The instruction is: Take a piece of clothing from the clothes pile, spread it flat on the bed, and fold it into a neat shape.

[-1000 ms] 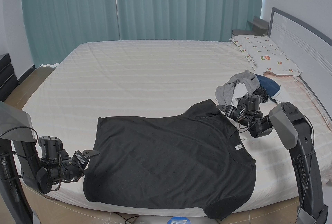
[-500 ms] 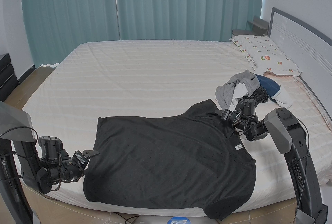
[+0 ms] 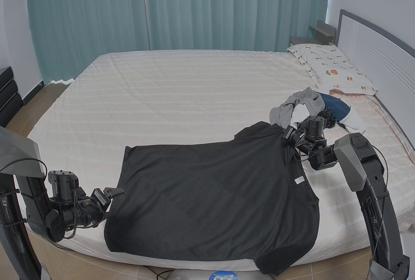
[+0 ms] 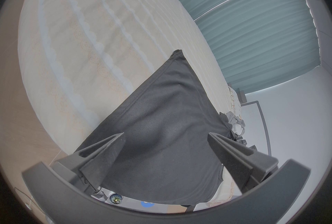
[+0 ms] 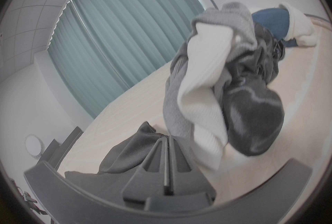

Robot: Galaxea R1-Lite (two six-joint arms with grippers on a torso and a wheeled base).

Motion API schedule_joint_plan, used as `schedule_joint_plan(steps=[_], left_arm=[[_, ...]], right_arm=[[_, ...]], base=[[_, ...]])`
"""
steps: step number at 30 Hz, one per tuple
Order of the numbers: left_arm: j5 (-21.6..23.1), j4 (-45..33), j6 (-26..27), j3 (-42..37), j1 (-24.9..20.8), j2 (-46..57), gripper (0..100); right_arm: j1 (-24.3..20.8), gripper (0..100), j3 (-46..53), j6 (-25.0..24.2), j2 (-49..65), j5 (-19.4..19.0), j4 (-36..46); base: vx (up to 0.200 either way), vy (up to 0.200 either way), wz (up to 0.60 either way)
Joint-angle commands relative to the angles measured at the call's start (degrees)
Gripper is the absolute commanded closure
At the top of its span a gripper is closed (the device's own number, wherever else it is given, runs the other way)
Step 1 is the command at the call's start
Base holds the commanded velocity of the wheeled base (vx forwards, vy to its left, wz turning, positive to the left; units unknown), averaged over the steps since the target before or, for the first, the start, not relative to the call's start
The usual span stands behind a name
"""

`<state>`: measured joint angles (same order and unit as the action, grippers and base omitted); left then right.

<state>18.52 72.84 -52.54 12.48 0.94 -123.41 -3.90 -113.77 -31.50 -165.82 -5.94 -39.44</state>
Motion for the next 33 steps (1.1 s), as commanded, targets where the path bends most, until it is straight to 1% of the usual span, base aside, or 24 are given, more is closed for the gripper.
schedule_joint_plan(steps=[1, 12, 13, 16, 18, 20, 23, 25, 30, 33], left_arm=[[0.03, 0.02, 0.07, 0.0, 0.03, 0.01, 0], [0.03, 0.02, -0.02, 0.0, 0.03, 0.01, 0], [0.03, 0.11, -0.02, 0.0, 0.03, 0.01, 0], [0.03, 0.02, 0.07, 0.0, 0.03, 0.01, 0], [0.03, 0.02, 0.07, 0.0, 0.03, 0.01, 0], [0.03, 0.02, 0.07, 0.0, 0.03, 0.01, 0], [0.12, 0.11, 0.16, -0.44, 0.03, 0.09, 0], [0.29, 0.11, 0.42, -0.71, 0.03, 0.18, 0], [0.91, 2.75, 0.42, -2.46, 0.03, 0.18, 0], [1.26, 4.94, 0.42, -4.66, -0.15, 0.09, 0]], right_arm=[[0.65, 100, -0.82, 0.04, -1.0, 0.22, -0.2], [-0.32, 100, -0.82, 0.39, -2.41, 0.4, -0.29], [-0.58, 0, -0.82, 0.39, -2.23, 0.58, -0.64], [-1.02, 0, 0.22, 0.48, -0.3, 1.1, -1.87], [-1.02, 0, 5.23, 0.83, 3.13, 1.01, -3.19], [-1.02, 0, 13.23, 1.27, 7.79, -0.22, -4.6], [-0.67, 0, 25.18, 1.53, 13.94, -3.91, -8.2], [-0.49, 0, 28.96, 1.71, 15.79, -4.17, -9.78], [-0.14, 0, 48.82, 0.83, 25.81, -4.7, -18.66], [-0.76, 0, 60.86, -0.14, 32.84, -4.7, -22.97]], base=[[0.0, 0.0, 0.0], [0.0, 0.0, 0.0], [0.0, 0.0, 0.0], [0.0, 0.0, 0.0], [0.0, 0.0, 0.0], [0.0, 0.0, 0.0], [0.0, 0.0, 0.0], [0.0, 0.0, 0.0], [0.0, 0.0, 0.0], [0.0, 0.0, 0.0]])
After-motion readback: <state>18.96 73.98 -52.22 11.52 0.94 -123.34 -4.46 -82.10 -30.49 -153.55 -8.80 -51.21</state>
